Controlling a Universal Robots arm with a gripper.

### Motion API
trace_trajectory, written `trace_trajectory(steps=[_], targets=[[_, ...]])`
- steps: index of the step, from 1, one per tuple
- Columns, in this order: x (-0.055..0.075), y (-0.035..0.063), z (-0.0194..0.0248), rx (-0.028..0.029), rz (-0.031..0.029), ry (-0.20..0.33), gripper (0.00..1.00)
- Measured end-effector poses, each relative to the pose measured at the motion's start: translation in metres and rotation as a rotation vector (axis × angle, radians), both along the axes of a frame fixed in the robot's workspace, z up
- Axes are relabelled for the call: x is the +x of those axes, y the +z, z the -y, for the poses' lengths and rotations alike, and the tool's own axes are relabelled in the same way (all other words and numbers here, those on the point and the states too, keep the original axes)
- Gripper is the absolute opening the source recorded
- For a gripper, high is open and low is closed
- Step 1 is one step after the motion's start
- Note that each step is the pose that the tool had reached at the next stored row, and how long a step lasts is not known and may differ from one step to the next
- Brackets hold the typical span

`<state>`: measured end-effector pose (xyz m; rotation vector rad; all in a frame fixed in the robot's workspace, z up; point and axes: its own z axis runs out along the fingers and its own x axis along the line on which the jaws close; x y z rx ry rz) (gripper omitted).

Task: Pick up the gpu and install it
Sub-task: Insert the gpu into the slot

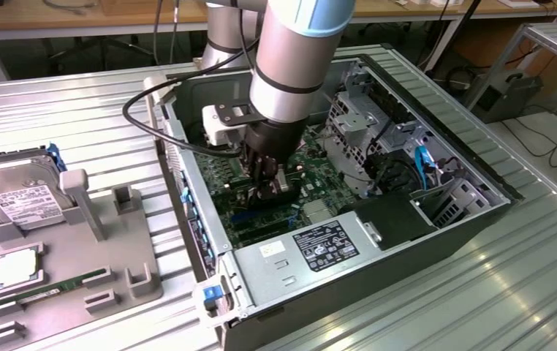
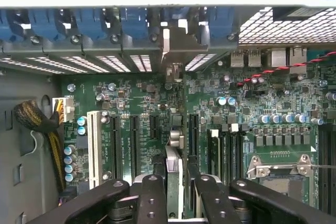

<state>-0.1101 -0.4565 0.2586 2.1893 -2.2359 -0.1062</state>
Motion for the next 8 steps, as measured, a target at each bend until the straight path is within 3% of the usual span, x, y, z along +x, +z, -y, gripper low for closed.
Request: trace_trajectory(steps=[8], targets=[[-0.0018, -0.0032, -0.0001, -0.0002, -0.0001, 0.000, 0.26]])
